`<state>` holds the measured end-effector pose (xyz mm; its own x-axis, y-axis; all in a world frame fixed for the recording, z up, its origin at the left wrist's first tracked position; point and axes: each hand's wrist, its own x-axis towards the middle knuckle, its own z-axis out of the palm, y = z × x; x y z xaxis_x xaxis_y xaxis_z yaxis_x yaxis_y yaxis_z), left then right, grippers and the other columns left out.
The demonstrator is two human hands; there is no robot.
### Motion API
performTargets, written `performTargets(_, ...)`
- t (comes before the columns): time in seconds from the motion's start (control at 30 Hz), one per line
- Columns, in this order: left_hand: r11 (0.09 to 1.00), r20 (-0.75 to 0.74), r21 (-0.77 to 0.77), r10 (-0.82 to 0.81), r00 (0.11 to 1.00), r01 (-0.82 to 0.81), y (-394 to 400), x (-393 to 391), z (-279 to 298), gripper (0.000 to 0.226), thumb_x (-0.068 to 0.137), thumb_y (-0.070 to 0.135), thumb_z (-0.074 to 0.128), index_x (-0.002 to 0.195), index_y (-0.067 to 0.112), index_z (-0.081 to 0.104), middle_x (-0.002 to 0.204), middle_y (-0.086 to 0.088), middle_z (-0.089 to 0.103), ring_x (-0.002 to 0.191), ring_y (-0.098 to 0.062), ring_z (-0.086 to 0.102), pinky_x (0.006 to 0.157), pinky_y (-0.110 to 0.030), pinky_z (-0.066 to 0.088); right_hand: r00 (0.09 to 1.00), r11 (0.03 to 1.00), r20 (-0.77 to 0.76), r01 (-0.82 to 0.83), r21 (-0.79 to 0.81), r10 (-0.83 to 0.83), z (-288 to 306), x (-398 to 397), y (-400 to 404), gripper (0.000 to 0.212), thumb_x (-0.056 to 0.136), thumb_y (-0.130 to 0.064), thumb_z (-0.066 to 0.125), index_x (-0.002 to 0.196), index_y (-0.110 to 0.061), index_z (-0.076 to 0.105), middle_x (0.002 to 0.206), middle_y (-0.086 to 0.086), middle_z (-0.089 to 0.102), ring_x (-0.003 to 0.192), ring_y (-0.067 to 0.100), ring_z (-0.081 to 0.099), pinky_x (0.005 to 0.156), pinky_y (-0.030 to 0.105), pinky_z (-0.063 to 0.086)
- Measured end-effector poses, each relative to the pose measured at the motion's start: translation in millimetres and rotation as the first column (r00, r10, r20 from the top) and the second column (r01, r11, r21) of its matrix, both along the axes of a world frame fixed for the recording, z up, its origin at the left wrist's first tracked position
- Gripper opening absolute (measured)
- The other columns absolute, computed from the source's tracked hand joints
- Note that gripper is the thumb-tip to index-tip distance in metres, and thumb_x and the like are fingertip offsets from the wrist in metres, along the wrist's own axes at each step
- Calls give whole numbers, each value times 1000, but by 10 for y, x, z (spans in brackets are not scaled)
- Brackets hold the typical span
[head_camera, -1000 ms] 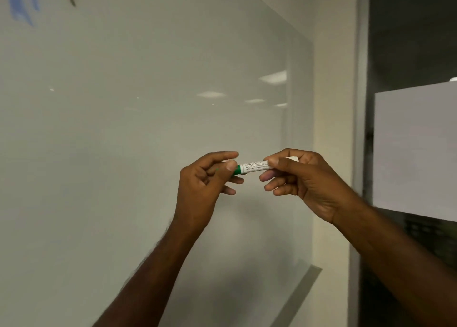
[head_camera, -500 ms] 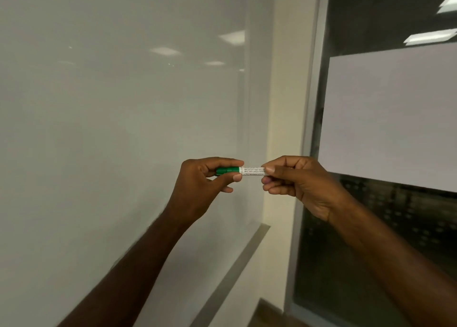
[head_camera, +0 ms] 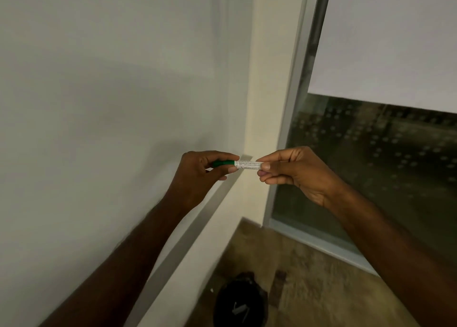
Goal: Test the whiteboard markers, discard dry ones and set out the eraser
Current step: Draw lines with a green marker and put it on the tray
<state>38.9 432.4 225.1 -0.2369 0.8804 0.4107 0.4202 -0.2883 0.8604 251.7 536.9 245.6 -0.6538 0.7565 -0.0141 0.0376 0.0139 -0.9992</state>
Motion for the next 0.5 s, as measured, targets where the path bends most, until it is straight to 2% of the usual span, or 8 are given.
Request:
performTargets(0.13,998,-27,-69,5,1000,-7,167,36,-429,25,87,6,74,106,21,75,97,4,76,87,-21,73,75,-28,62,999,998,44,-2,-65,5,-437,45,192,32,72,-18,78,102,-6,77,95,17,77,85,26,76,78,31,63)
performTargets(0.27,993,-178,-112,3,984,-24,293,39,-844,25,86,17,76,110,24,75,96,14,74,86,-5,70,73,-12,54,997,989,74,-3,-146,14,-852,96,325,33,72,-16,77,103,-5,77,98,20,76,88,28,75,78,30,62)
performTargets(0.3,991,-209,-133,-2,978,-26,315,33,-955,25,86,18,77,111,22,76,98,13,74,88,-4,70,75,-13,53,996,986,88,-2,-169,17,-957,109,356,32,73,-15,77,104,-5,76,99,20,76,90,28,75,79,31,62)
performTargets(0.4,979,-242,-203,-44,969,-6,363,22,-1335,26,86,19,77,112,18,77,103,6,77,91,-8,72,83,-26,59,984,980,172,1,-199,34,-1273,165,402,23,81,-9,77,103,-5,77,100,18,76,94,31,74,82,32,62)
performTargets(0.5,964,-305,-265,-97,947,13,369,23,-1745,23,87,18,77,111,19,77,103,14,74,90,-3,71,83,-23,59,947,992,318,-6,-126,46,-1653,208,351,17,86,-13,77,102,-8,78,97,11,78,93,26,74,85,35,61)
